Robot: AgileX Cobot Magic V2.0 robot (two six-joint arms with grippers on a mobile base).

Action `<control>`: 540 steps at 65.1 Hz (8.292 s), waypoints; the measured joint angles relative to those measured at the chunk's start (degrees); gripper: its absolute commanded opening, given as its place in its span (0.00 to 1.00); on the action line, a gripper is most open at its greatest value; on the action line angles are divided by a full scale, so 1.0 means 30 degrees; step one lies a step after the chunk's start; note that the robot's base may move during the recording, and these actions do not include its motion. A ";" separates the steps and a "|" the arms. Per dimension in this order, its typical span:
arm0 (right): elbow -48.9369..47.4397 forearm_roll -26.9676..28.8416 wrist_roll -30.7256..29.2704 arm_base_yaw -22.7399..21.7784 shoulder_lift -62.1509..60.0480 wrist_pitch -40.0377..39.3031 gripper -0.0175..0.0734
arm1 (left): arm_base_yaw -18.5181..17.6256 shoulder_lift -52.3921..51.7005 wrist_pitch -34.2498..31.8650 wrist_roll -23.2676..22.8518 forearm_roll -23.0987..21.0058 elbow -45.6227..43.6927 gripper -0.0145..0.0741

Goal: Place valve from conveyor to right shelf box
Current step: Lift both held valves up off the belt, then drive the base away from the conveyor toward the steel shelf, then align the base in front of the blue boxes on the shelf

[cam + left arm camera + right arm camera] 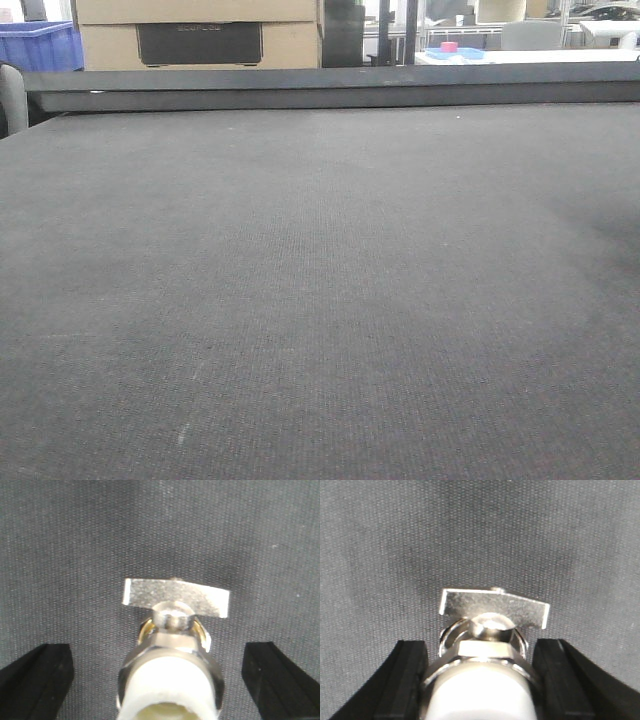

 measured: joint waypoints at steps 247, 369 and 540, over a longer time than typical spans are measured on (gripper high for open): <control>0.5344 0.0149 0.0000 0.0000 -1.8277 -0.6446 0.01 | 0.0000 -2.1012 -0.5220 0.1532 -0.2243 0.5428 0.04; 0.5344 0.0192 0.0000 0.0000 -1.8277 -0.6471 0.01 | 0.0000 -2.4281 -0.5350 0.1532 -0.2143 0.5428 0.04; 0.5344 0.0228 0.0000 0.0000 -1.8277 -0.6471 0.01 | 0.0000 -2.4312 -0.5350 0.1532 -0.2143 0.5428 0.04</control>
